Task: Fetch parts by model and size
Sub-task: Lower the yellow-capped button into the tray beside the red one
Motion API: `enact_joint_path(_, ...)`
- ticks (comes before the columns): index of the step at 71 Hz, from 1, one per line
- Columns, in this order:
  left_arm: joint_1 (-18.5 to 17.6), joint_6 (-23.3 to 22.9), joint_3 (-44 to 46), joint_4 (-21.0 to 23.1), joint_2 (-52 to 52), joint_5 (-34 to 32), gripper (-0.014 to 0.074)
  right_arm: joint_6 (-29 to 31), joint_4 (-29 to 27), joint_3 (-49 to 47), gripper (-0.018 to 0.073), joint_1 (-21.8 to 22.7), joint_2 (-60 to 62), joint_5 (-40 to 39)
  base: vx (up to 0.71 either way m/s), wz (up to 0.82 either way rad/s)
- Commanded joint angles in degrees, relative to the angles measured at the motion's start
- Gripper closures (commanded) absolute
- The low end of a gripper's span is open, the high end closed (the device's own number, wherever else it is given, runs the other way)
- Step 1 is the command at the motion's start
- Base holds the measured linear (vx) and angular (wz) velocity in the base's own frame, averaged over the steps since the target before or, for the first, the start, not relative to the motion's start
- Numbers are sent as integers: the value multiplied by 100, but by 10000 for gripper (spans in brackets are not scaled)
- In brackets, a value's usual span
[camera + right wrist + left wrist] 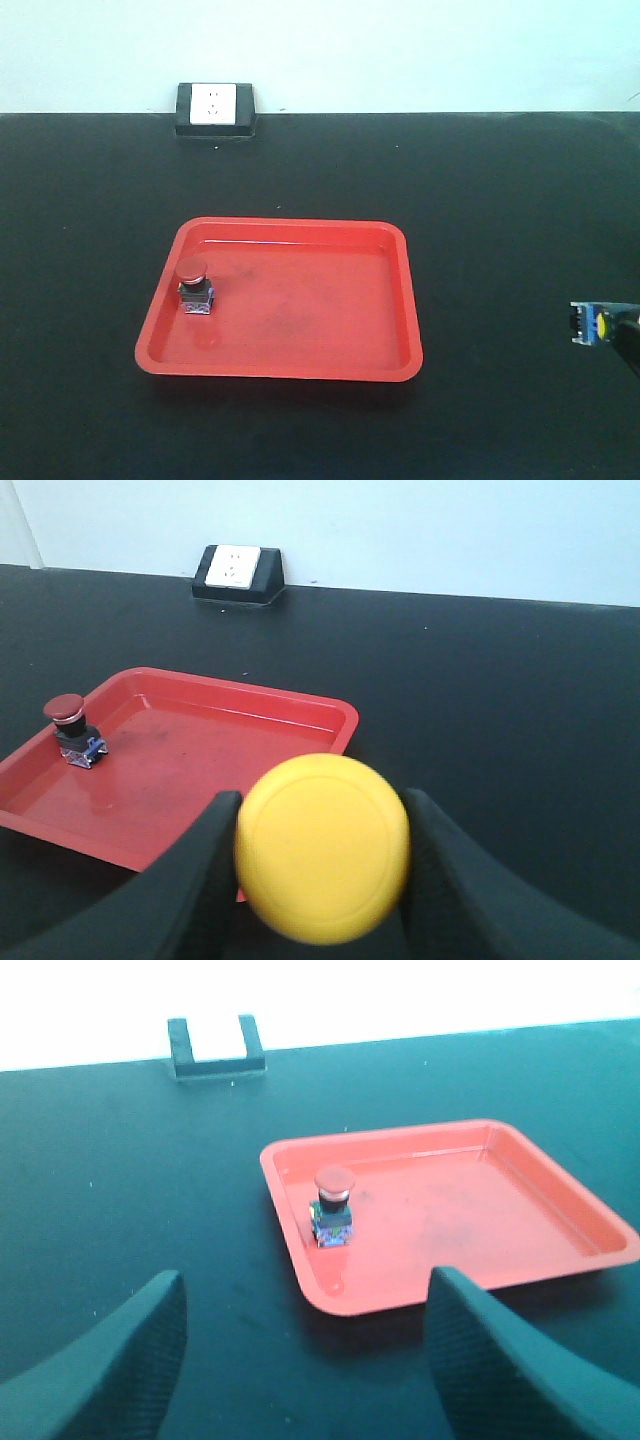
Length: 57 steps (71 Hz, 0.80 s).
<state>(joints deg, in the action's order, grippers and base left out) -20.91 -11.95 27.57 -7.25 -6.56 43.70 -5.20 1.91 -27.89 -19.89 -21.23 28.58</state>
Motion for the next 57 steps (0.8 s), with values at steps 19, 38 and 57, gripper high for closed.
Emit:
enact_joint_path(19, -18, 5, 76, 8, -65, -365, 108, 218, -259, -1311, 565, 18, -2176, -482, 0, 0)
enact_joint_path(38, -18, 5, 76, 8, -65, -365, 108, 390, -582, -2561, 560, 8, -4125, -385, 0, 0)
enact_joint_path(57, -18, 5, 76, 8, -65, -365, 108, 415, -355, -3645, 552, -622, -5906, -144, 0, 0)
